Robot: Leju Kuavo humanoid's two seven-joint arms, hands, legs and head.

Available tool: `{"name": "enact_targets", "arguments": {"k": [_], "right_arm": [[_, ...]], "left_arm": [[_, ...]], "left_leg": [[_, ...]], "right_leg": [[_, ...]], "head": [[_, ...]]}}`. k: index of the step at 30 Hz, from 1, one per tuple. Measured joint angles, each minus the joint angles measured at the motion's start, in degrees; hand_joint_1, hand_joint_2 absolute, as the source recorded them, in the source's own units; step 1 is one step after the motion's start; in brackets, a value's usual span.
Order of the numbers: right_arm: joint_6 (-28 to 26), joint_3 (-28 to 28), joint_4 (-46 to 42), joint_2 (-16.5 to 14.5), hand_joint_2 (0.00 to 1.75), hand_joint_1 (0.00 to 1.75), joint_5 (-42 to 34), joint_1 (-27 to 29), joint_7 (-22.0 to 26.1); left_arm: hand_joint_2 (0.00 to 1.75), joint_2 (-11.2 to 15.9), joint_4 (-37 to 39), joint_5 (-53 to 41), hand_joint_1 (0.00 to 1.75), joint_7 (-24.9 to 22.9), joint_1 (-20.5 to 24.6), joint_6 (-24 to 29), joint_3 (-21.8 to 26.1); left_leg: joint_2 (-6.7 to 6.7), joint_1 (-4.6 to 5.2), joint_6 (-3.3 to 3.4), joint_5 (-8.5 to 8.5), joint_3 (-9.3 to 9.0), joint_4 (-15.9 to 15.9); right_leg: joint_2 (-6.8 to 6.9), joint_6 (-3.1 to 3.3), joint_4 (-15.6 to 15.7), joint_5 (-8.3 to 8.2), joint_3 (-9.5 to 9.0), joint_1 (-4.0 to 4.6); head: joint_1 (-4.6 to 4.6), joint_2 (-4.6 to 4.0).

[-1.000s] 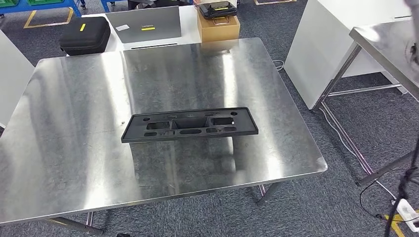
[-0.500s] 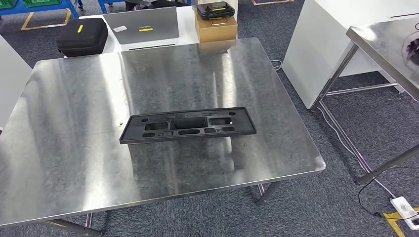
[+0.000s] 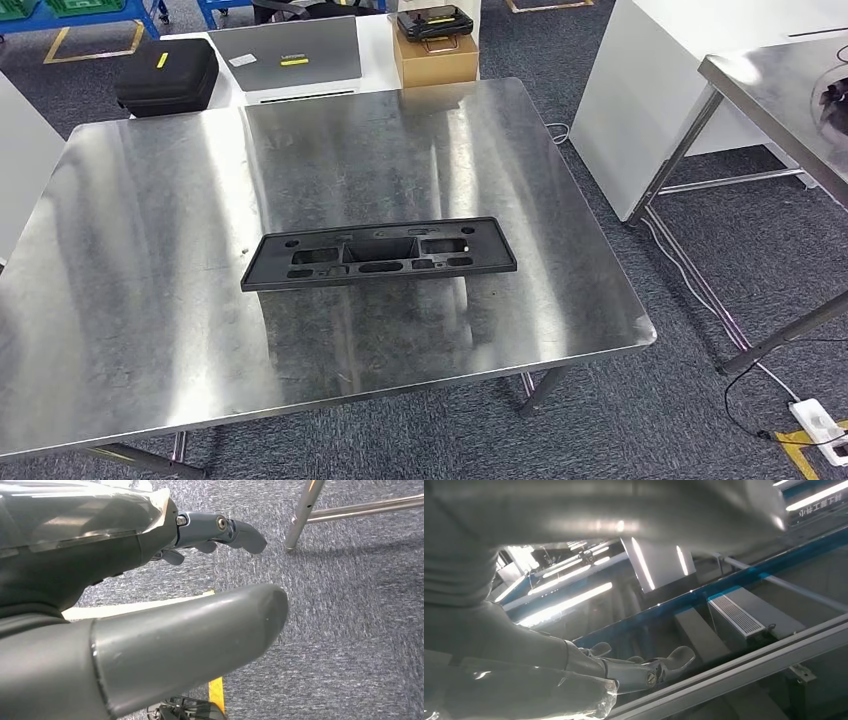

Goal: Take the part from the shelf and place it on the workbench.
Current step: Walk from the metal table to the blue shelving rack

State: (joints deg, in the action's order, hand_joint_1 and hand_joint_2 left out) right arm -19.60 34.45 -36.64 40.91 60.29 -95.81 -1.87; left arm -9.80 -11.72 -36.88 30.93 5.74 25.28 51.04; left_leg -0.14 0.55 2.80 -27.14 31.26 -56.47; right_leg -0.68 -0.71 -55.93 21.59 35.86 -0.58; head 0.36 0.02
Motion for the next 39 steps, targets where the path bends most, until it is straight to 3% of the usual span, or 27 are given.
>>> {"name": "enact_targets", "arguments": {"k": [6,9,11,13,16,18,20,22,24,29,31,34,39], "right_arm": [[-1.3,-3.1,-4.3,3.3,0.00,0.00,-2.0,4.0,0.4],[-6.3,-7.5,-7.4,7.1,0.00,0.00,-6.4,11.5,1.6],[-11.5,-13.4,-10.7,11.2,0.00,0.00,-11.8,22.4,3.6],[-13.4,-23.6,-16.5,14.9,0.00,0.00,-17.5,39.3,7.8],[-5.3,-47.0,-29.1,14.5,0.00,0.00,-20.5,65.9,18.8],[0.6,-66.1,-36.8,11.8,0.00,0.00,-20.4,77.8,22.9],[5.8,-83.2,-44.1,8.1,0.00,0.00,-19.3,84.4,25.0],[10.0,-95.8,-53.0,1.9,0.00,0.00,-18.9,88.7,28.9],[10.0,-104.1,-62.0,-6.1,0.00,0.00,-19.9,92.3,33.0],[2.7,-114.8,-76.4,-25.0,0.00,0.00,-22.5,96.5,40.6],[0.0,-116.7,-79.9,-30.7,0.00,0.00,-22.4,97.7,41.6],[-5.1,-117.9,-82.0,-36.3,0.00,0.00,-22.4,98.7,41.8],[-10.5,-119.2,-83.6,-43.0,0.00,0.00,-24.6,100.0,41.8]], "left_arm": [[0.00,0.0,0.0,1.5,0.00,-2.9,0.0,2.1,1.7],[0.00,-0.2,0.0,2.2,0.00,-2.7,-0.1,2.5,2.8],[0.00,-0.5,0.0,1.9,0.00,-2.1,-0.1,2.5,3.2],[0.00,-1.0,0.1,1.2,0.00,-1.4,-0.3,2.4,3.3],[0.00,-1.7,0.2,0.5,0.00,-0.8,-0.7,2.3,3.3],[0.00,-2.1,0.2,0.1,0.00,-0.6,-0.7,2.2,3.3],[0.00,-2.2,0.2,-0.3,0.00,-0.5,-1.0,1.9,3.2],[0.00,-2.3,0.2,-0.8,0.00,-0.5,-1.3,1.7,3.2],[0.00,-2.6,0.2,-1.2,0.00,-0.6,-1.3,1.7,3.2],[0.00,-2.8,0.2,-1.2,0.00,-0.4,-1.0,1.7,3.2],[0.00,-2.8,0.2,-0.9,0.00,-0.1,-0.8,1.9,3.2],[0.00,-2.7,0.2,-0.4,0.00,0.4,-0.6,2.4,3.3],[0.00,-2.5,0.2,0.0,0.00,0.7,-0.4,2.9,3.4]], "left_leg": [[0.08,-0.03,-0.01,0.01,-0.09,0.0],[0.30,-0.02,0.03,-0.09,-0.26,0.0],[0.78,-0.07,0.28,-0.35,-0.61,0.0],[1.66,-0.30,0.80,-0.76,-0.90,0.0],[2.43,-0.38,1.09,-1.20,-1.01,0.1],[3.08,-0.05,0.98,-1.06,-0.98,0.1],[3.78,0.11,0.84,-0.87,-0.89,0.2],[3.79,-0.01,0.64,-1.00,-0.99,0.3],[3.31,-0.10,0.52,-1.31,-1.27,0.4],[1.61,-0.14,0.38,-1.82,-1.84,0.5],[1.19,-0.15,0.33,-1.93,-2.00,0.5],[0.73,-0.12,0.29,-1.96,-2.20,0.5],[0.60,-0.02,0.30,-1.96,-2.37,0.5]], "right_leg": [[0.04,-0.01,0.0,0.02,-0.02,0.06],[0.14,-0.23,0.1,0.17,-0.15,0.35],[0.47,-0.60,0.3,0.44,-0.66,0.80],[1.12,-0.97,0.5,0.86,-1.73,1.03],[1.87,-1.08,0.5,1.36,-2.45,0.71],[2.64,-1.23,0.5,1.70,-2.23,0.59],[3.43,-1.32,0.5,1.96,-2.21,0.58],[3.48,-1.21,0.5,2.11,-2.33,0.62],[3.07,-1.06,0.5,2.24,-2.46,0.70],[1.45,-0.96,0.4,2.32,-2.55,0.68],[1.02,-0.92,0.4,2.33,-2.59,0.67],[0.65,-0.88,0.4,2.32,-2.65,0.65],[0.59,-0.89,0.4,2.32,-2.79,0.63]], "head": [[-0.01,0.00],[0.02,0.00],[0.14,0.00],[0.07,0.00],[-0.32,0.00],[-0.27,0.00],[-0.29,0.00],[-0.30,0.00],[-0.30,0.00],[-0.30,0.00],[-0.25,0.00],[-0.13,0.00],[-0.15,0.00]]}}
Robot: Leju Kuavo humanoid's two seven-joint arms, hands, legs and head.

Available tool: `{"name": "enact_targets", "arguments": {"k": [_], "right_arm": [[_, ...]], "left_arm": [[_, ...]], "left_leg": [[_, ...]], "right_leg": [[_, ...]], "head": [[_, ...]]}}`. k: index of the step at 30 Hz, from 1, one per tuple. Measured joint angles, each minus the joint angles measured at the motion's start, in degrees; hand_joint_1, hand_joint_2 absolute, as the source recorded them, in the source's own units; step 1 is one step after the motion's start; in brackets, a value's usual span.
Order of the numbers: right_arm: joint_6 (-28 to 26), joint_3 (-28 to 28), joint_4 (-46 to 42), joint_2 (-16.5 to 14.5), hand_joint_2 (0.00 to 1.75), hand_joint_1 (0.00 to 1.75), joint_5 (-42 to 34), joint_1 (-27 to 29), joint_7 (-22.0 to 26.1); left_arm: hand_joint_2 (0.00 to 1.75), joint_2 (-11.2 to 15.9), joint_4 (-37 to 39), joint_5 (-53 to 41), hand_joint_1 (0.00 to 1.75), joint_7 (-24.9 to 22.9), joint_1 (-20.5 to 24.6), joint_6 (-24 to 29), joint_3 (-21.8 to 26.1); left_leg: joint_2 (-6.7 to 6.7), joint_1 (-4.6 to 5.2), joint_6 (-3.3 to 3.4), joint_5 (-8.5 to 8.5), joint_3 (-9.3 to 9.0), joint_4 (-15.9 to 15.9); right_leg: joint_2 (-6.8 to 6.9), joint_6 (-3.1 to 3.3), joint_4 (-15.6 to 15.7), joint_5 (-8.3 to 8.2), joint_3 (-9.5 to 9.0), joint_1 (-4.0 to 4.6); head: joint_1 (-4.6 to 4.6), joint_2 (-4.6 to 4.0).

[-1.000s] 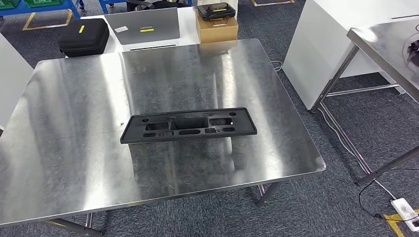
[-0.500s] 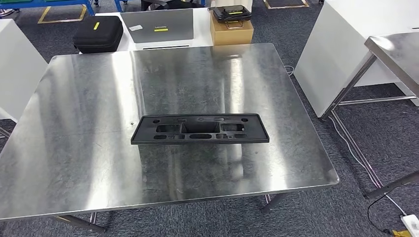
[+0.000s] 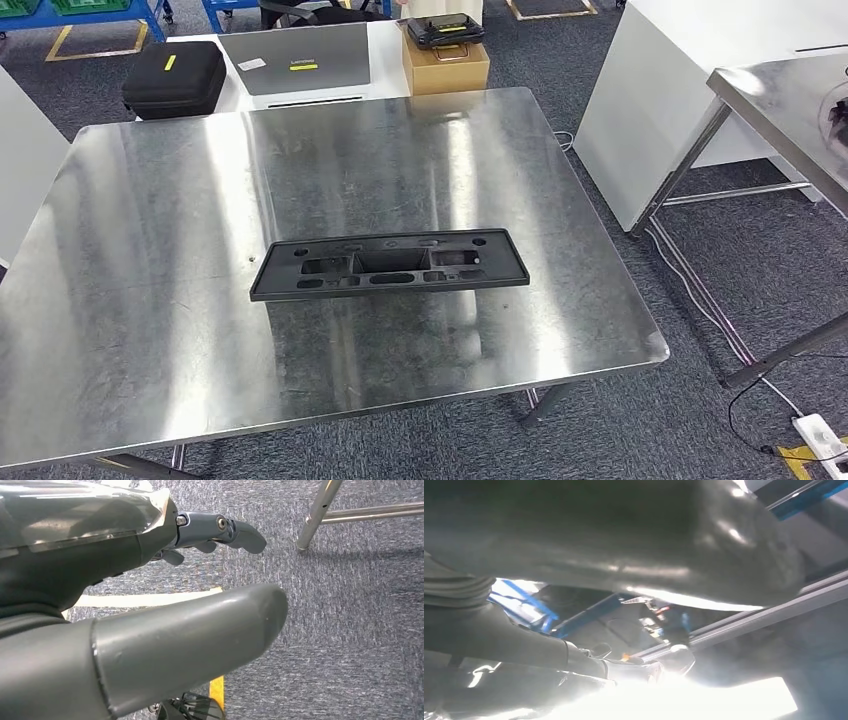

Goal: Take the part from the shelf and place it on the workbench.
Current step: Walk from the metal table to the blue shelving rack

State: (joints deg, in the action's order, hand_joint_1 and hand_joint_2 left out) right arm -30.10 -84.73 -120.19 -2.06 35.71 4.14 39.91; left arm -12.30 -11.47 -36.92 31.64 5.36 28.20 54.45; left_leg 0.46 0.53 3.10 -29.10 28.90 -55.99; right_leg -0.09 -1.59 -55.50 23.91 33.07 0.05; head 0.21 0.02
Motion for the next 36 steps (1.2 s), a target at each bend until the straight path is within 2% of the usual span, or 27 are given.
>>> {"name": "enact_targets", "arguments": {"k": [3,8,11,15,20,24,32,36], "right_arm": [[-2.5,-0.5,-0.1,-2.8,0.00,0.00,-2.0,0.2,0.0],[-8.0,-0.9,3.1,-4.9,0.00,0.00,-5.4,-1.1,-1.6],[-9.4,-1.1,5.0,-5.6,0.00,0.00,-2.8,-2.4,-9.4],[-9.5,-1.1,6.2,-5.9,0.00,0.00,0.9,-3.3,-15.6],[-9.6,-1.1,10.4,-6.0,0.00,0.00,12.2,-4.4,-34.6],[-9.6,-1.1,18.2,-5.7,0.00,0.00,19.9,-4.5,-42.9],[-9.6,-1.1,40.0,-6.1,0.00,0.00,24.6,-5.5,-47.5],[-9.7,-1.1,52.6,-6.8,0.00,0.00,28.2,-6.4,-46.9]], "left_arm": [[0.00,0.1,0.0,-0.1,0.00,0.0,0.1,0.0,0.1],[0.00,0.1,0.0,-0.5,0.00,-0.4,0.4,0.3,0.3],[0.00,0.1,0.0,-0.9,0.00,-0.7,0.6,0.6,0.4],[0.00,0.1,0.0,-1.0,0.00,-0.8,0.7,0.9,0.4],[0.00,0.1,0.0,-0.6,0.00,-0.6,0.9,1.7,1.1],[0.00,0.0,0.0,0.8,0.00,-0.3,0.9,2.8,1.6],[0.00,-0.3,0.0,1.2,0.00,-1.1,0.9,4.0,2.3],[0.00,-0.4,0.0,0.3,0.00,-1.4,0.9,4.2,2.3]], "left_leg": [[-0.02,0.05,0.01,0.00,-0.02,0.0],[-0.05,0.11,0.03,-0.01,-0.07,0.0],[-0.15,0.19,0.07,-0.04,-0.13,0.0],[-0.24,0.19,0.11,-0.06,-0.15,0.0],[-0.28,0.19,0.11,-0.07,-0.20,0.0],[-0.29,0.19,0.16,-0.10,-0.21,0.0],[-0.29,0.17,0.17,-0.11,-0.21,0.0],[-0.29,0.11,0.17,-0.11,-0.22,0.0]], "right_leg": [[-0.03,0.00,0.0,0.00,-0.03,-0.04],[-0.08,-0.01,0.0,0.00,-0.06,-0.06],[-0.11,-0.02,0.0,-0.01,-0.08,-0.09],[-0.20,-0.02,0.0,-0.01,-0.09,-0.09],[-0.27,-0.02,0.0,-0.01,-0.12,-0.09],[-0.33,-0.02,0.0,-0.01,-0.12,-0.08],[-0.34,-0.02,0.0,0.00,-0.12,-0.08],[-0.34,-0.02,0.0,-0.01,-0.13,-0.08]], "head": [[0.01,0.00],[-0.01,0.00],[0.00,0.00],[0.02,0.00],[0.00,0.00],[0.01,0.00],[0.01,0.00],[0.01,0.00]]}}
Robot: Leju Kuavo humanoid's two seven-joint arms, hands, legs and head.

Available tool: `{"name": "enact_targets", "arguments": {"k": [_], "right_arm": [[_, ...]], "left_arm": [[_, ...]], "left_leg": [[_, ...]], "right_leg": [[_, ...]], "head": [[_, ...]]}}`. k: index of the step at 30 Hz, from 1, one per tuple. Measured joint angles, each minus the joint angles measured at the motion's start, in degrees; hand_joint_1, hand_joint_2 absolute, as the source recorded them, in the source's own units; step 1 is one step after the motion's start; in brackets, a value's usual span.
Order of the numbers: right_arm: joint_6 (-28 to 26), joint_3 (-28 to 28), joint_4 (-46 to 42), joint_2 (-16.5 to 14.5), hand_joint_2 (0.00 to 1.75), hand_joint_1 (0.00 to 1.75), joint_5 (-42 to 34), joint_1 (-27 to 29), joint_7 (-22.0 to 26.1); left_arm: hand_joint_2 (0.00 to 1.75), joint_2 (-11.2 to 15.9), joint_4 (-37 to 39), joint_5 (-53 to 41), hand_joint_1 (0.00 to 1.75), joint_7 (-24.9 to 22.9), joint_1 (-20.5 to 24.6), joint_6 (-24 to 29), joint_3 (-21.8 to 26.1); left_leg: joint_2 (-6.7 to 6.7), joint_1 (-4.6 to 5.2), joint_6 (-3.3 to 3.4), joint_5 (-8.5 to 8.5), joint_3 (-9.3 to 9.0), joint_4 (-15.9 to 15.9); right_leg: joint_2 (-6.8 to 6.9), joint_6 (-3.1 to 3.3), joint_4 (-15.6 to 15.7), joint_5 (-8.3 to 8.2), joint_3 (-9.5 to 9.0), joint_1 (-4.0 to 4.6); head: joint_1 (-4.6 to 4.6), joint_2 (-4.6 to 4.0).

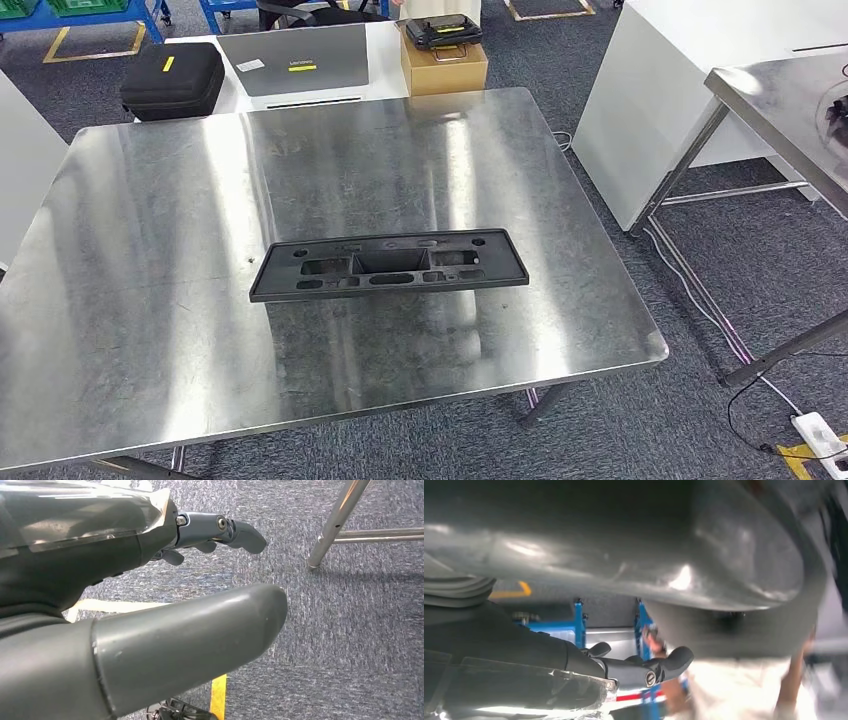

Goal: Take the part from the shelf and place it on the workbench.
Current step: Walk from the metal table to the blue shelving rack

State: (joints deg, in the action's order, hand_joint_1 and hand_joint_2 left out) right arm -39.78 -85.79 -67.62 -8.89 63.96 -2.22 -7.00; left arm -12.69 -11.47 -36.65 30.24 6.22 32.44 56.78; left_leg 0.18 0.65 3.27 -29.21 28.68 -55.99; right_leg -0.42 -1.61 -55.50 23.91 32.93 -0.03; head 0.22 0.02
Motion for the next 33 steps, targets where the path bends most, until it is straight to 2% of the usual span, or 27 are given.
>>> {"name": "enact_targets", "arguments": {"k": [4,9,16,18,20,25,29,33], "right_arm": [[0.0,0.0,11.2,-0.2,0.00,0.00,4.0,-0.9,1.5],[-0.1,0.1,19.2,0.4,0.00,0.00,4.8,-1.3,2.5],[0.1,0.2,35.9,2.4,0.00,0.00,8.9,-2.2,8.3],[2.1,0.2,40.3,2.6,0.00,0.00,9.8,-2.6,10.2],[6.9,0.4,44.1,2.6,0.00,0.00,10.6,-2.9,11.9],[18.6,1.3,50.2,1.7,0.00,0.00,11.4,-3.6,15.1],[25.5,1.4,52.6,1.3,0.00,0.00,10.6,-4.3,15.4],[27.9,1.9,53.7,0.8,0.00,0.00,11.8,-4.7,14.5]], "left_arm": [[0.00,0.0,0.0,-0.5,0.00,0.0,0.0,0.0,0.0],[0.00,0.0,0.0,-0.9,0.00,-0.1,-0.1,0.0,0.0],[0.00,0.3,0.0,-3.5,0.00,0.1,0.0,-0.9,-0.1],[0.87,0.5,0.0,-4.4,0.00,0.2,0.0,-1.3,-0.2],[1.75,0.8,0.0,-5.3,0.00,0.2,-0.1,-1.6,-0.5],[1.75,1.2,0.0,-7.8,0.00,0.1,-0.1,-2.5,-1.8],[0.00,1.4,0.0,-9.8,0.00,-1.4,-0.3,-3.0,-3.2],[0.00,1.5,0.0,-11.0,0.00,-3.0,-0.4,-3.0,-4.3]], "left_leg": [[0.00,-0.02,-0.01,0.01,-0.01,0.0],[0.00,-0.04,-0.01,0.01,0.01,0.0],[0.01,-0.02,-0.01,0.01,0.02,0.0],[0.01,-0.03,-0.01,0.01,0.02,0.0],[0.01,-0.04,-0.01,0.01,0.02,0.0],[0.01,-0.07,-0.03,0.02,0.02,0.0],[0.01,-0.07,-0.04,0.03,0.02,0.0],[0.01,-0.06,-0.04,0.03,0.03,0.0]], "right_leg": [[0.00,0.00,0.0,0.00,0.00,0.00],[0.00,0.00,0.0,0.00,-0.01,0.00],[0.00,0.00,0.0,0.00,-0.02,0.00],[0.00,0.00,0.0,0.00,-0.02,0.00],[0.00,0.00,0.0,0.00,-0.02,0.00],[0.01,0.01,0.0,0.00,-0.02,0.00],[0.01,0.01,-0.1,0.01,-0.02,0.00],[0.01,0.01,-0.1,0.01,-0.03,0.00]], "head": [[0.00,0.00],[-0.02,0.00],[-0.01,0.00],[0.00,0.00],[0.00,0.00],[0.00,0.00],[0.00,0.00],[-0.02,0.00]]}}
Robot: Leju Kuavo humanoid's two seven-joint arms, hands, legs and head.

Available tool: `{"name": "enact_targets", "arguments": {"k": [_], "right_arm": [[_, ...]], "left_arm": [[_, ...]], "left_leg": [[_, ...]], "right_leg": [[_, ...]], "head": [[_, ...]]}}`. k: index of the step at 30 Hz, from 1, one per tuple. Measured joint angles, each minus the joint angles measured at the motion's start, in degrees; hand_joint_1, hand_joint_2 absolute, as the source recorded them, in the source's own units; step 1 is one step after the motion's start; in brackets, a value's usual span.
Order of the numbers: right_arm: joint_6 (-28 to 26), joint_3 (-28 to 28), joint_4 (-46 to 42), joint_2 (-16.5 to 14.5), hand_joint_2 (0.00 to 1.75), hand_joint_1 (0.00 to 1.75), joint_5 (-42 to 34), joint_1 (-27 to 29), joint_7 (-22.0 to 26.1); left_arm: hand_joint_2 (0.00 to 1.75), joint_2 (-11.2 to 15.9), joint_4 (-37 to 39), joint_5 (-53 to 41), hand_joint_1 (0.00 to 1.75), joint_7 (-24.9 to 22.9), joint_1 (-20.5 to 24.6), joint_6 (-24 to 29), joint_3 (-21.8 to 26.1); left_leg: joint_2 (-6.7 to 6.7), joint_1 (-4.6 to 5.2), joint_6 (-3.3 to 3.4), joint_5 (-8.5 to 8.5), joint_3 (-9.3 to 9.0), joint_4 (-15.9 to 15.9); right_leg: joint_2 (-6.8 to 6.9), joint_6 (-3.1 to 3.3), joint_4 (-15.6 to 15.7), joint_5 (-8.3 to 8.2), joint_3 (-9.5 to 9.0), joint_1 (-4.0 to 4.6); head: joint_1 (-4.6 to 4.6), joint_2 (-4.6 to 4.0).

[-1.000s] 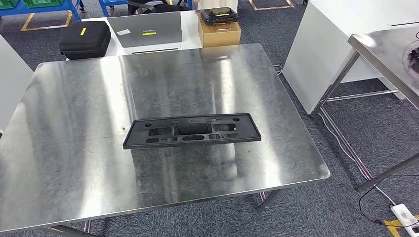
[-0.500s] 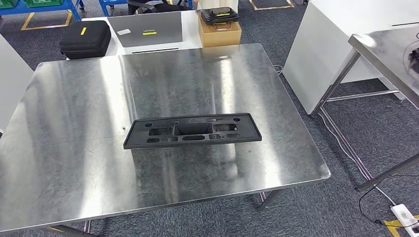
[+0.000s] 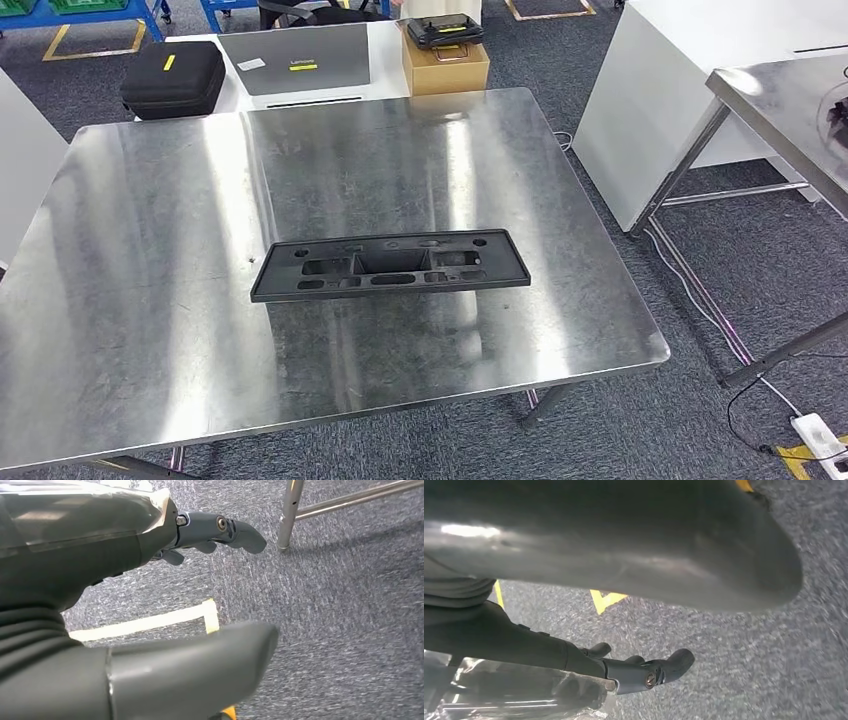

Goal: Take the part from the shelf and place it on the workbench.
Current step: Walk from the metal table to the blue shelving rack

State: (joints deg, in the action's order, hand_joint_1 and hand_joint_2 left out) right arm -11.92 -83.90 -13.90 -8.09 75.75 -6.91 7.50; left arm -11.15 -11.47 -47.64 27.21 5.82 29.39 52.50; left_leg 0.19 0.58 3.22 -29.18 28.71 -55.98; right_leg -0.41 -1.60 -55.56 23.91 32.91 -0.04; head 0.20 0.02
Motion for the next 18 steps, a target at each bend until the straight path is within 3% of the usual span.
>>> {"name": "enact_targets", "arguments": {"k": [10,18], "right_arm": [[0.4,2.1,1.1,-1.6,0.00,0.00,2.5,0.0,-3.2],[-0.3,3.0,1.2,-2.0,0.00,0.00,2.9,0.0,-5.3]], "left_arm": [[0.00,0.4,0.0,-1.9,0.00,-2.6,-0.2,-0.3,-1.6],[0.00,1.2,0.0,-3.1,0.00,-7.0,-0.4,-3.7,-2.5]], "left_leg": [[0.00,0.01,0.00,0.00,0.00,0.0],[0.00,0.01,0.00,0.00,0.00,0.0]], "right_leg": [[0.00,0.00,0.0,0.00,0.01,-0.01],[0.00,0.00,0.0,0.00,0.00,-0.01]], "head": [[0.00,0.00],[0.00,0.00]]}}
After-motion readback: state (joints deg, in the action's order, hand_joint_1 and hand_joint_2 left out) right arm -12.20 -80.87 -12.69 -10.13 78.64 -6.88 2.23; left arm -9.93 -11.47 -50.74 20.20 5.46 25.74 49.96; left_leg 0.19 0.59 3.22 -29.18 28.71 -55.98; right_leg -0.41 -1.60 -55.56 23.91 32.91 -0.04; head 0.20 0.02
